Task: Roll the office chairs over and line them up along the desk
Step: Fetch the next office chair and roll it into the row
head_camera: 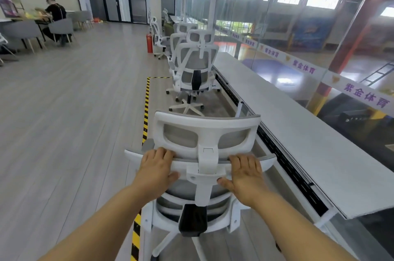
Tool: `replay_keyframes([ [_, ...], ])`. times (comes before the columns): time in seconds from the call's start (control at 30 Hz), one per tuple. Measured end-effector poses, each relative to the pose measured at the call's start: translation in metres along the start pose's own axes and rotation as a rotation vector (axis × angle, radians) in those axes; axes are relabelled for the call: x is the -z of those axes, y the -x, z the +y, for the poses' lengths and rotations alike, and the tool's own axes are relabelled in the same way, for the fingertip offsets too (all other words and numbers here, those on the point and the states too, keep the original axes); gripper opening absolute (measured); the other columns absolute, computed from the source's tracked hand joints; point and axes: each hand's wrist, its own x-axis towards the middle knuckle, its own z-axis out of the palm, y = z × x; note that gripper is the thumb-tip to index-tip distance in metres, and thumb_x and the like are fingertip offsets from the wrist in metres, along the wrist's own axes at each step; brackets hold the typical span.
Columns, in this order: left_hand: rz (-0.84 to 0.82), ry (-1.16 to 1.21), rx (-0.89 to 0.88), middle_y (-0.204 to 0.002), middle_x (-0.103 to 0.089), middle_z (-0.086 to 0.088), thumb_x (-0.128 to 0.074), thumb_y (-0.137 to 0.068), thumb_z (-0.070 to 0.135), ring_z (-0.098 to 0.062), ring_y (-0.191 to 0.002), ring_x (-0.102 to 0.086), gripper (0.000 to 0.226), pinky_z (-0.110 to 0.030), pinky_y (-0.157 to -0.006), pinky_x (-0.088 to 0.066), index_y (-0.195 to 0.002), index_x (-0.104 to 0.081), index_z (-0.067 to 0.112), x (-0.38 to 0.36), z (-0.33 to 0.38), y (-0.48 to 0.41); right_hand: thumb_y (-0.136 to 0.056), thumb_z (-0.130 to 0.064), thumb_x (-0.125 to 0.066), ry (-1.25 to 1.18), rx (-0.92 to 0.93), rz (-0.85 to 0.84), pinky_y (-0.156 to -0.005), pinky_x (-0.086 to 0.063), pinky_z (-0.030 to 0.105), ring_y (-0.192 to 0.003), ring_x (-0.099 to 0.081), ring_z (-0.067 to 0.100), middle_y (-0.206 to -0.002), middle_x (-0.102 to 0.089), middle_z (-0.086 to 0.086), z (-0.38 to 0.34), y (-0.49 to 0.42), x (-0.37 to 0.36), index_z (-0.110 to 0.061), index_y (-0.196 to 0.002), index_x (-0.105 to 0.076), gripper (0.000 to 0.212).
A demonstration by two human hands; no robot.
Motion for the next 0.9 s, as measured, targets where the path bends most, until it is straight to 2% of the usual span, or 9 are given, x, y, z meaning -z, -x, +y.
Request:
replay_keyframes([
  [0.1,0.060,0.010,-0.019,-0.109,-0.050,-0.001,-0.064,-0.079,0.041,-0.024,-0.101,-0.043,0.041,-0.038,-0.096,-0.033,-0.112,-0.052,0.020,-0.018,-0.010,-0.055,-0.054,-0.073,0.006,0.014,-0.005,-0.004,-0.113,0.002,0.034,-0.132,-0.012,0.023,-0.140,-0.022,0.003,0.019,-0.055,0.002,-0.018,-0.143,-0.019,0.108],
  [0.23,0.085,0.055,-0.041,-0.101,-0.052,0.001,-0.068,-0.074,0.037,-0.023,-0.096,-0.047,0.038,-0.037,-0.093,-0.036,-0.106,-0.054,0.021,-0.038,-0.026,-0.129,-0.056,-0.085,0.004,0.030,-0.023,-0.061,-0.113,0.000,0.035,-0.133,-0.015,0.028,-0.142,-0.023,0.006,0.045,-0.133,0.002,-0.018,-0.143,-0.017,0.112],
  [0.4,0.098,0.080,-0.063,-0.102,-0.052,0.003,-0.064,-0.074,0.038,-0.023,-0.095,-0.048,0.036,-0.038,-0.091,-0.039,-0.106,-0.053,0.025,-0.058,-0.054,-0.221,-0.046,-0.091,0.018,0.075,-0.028,-0.134,-0.114,-0.004,0.038,-0.134,-0.016,0.030,-0.145,-0.022,0.008,0.069,-0.231,0.002,-0.016,-0.145,-0.015,0.129],
  [0.47,0.084,0.091,-0.051,-0.107,-0.050,0.004,-0.063,-0.077,0.038,-0.021,-0.100,-0.045,0.037,-0.037,-0.097,-0.035,-0.110,-0.052,0.026,-0.067,-0.064,-0.257,-0.048,-0.091,0.016,0.081,-0.031,-0.132,-0.114,-0.003,0.038,-0.134,-0.016,0.029,-0.144,-0.023,0.009,0.075,-0.264,0.005,-0.016,-0.145,-0.015,0.126],
  [0.6,0.076,0.082,-0.056,-0.111,-0.046,0.007,-0.059,-0.081,0.040,-0.018,-0.105,-0.040,0.037,-0.035,-0.102,-0.029,-0.114,-0.049,0.028,-0.084,-0.081,-0.323,-0.065,-0.077,-0.006,0.062,-0.041,-0.109,-0.115,-0.003,0.038,-0.134,-0.015,0.029,-0.143,-0.022,0.008,0.090,-0.330,0.005,-0.015,-0.145,-0.016,0.101],
  [0.7,0.075,0.062,-0.049,-0.111,-0.045,0.007,-0.057,-0.081,0.042,-0.018,-0.106,-0.040,0.037,-0.034,-0.102,-0.027,-0.114,-0.048,0.028,-0.097,-0.092,-0.377,-0.056,-0.081,0.004,0.065,-0.022,-0.084,-0.115,-0.004,0.037,-0.133,-0.017,0.028,-0.143,-0.024,0.008,0.108,-0.383,0.004,-0.017,-0.145,-0.015,0.111],
  [0.77,0.075,0.043,-0.041,-0.110,-0.045,0.007,-0.055,-0.080,0.044,-0.019,-0.106,-0.041,0.038,-0.034,-0.101,-0.027,-0.113,-0.048,0.028,-0.107,-0.099,-0.412,-0.060,-0.086,0.003,0.067,-0.004,-0.066,-0.114,-0.005,0.037,-0.133,-0.018,0.028,-0.143,-0.024,0.007,0.122,-0.418,0.001,-0.017,-0.145,-0.016,0.111],
  [0.83,0.069,0.011,-0.036,-0.108,-0.046,0.005,-0.051,-0.079,0.046,-0.021,-0.103,-0.041,0.039,-0.034,-0.098,-0.028,-0.113,-0.049,0.026,-0.116,-0.103,-0.446,-0.068,-0.083,-0.002,0.063,0.017,-0.031,-0.114,-0.006,0.036,-0.132,-0.018,0.028,-0.143,-0.023,0.007,0.138,-0.453,-0.003,-0.017,-0.144,-0.017,0.102],
  [0.9,0.069,-0.009,-0.015,-0.106,-0.048,0.002,-0.055,-0.079,0.043,-0.022,-0.100,-0.043,0.038,-0.036,-0.096,-0.031,-0.110,-0.052,0.022,-0.125,-0.106,-0.480,-0.062,-0.085,0.001,0.022,0.032,-0.009,-0.114,-0.003,0.037,-0.133,-0.015,0.027,-0.143,-0.022,0.006,0.152,-0.489,-0.008,-0.017,-0.144,-0.018,0.109],
])
